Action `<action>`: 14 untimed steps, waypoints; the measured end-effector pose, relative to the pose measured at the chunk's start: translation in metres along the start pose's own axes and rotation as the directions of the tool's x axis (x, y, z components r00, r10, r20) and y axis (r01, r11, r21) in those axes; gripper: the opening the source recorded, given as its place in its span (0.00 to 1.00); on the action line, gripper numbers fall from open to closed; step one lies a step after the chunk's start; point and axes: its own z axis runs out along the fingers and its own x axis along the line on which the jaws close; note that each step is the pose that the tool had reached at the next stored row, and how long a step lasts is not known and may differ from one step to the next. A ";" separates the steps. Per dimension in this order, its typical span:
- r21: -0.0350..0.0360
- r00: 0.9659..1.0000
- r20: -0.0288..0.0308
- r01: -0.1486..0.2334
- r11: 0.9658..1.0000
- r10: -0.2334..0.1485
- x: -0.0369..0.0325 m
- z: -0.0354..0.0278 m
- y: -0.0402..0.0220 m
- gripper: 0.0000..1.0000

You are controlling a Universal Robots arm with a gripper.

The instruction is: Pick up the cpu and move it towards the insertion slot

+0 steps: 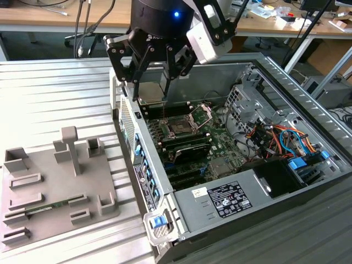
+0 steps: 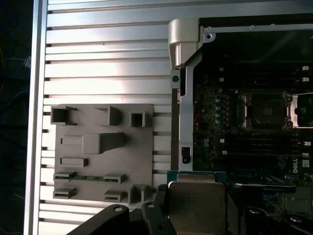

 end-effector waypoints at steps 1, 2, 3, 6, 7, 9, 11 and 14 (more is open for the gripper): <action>0.000 1.000 0.000 0.000 1.000 0.000 -0.0013 0.0000 0.0000 0.55; 0.000 1.000 0.000 0.000 1.000 0.000 -0.0021 0.0000 0.0000 0.55; 0.000 1.000 0.000 0.000 1.000 0.000 -0.0026 0.0000 0.0000 0.55; 0.000 1.000 0.000 0.000 1.000 0.000 -0.0052 0.0000 -0.0001 0.55; 0.000 1.000 0.000 0.000 1.000 0.000 -0.0060 0.0000 -0.0002 0.55; 0.000 1.000 0.000 0.000 1.000 0.000 -0.0079 0.0000 -0.0002 0.55; 0.000 1.000 0.000 0.000 1.000 0.000 -0.0103 0.0000 -0.0003 0.55; 0.000 1.000 0.000 0.000 1.000 0.000 -0.0128 0.0000 -0.0003 0.55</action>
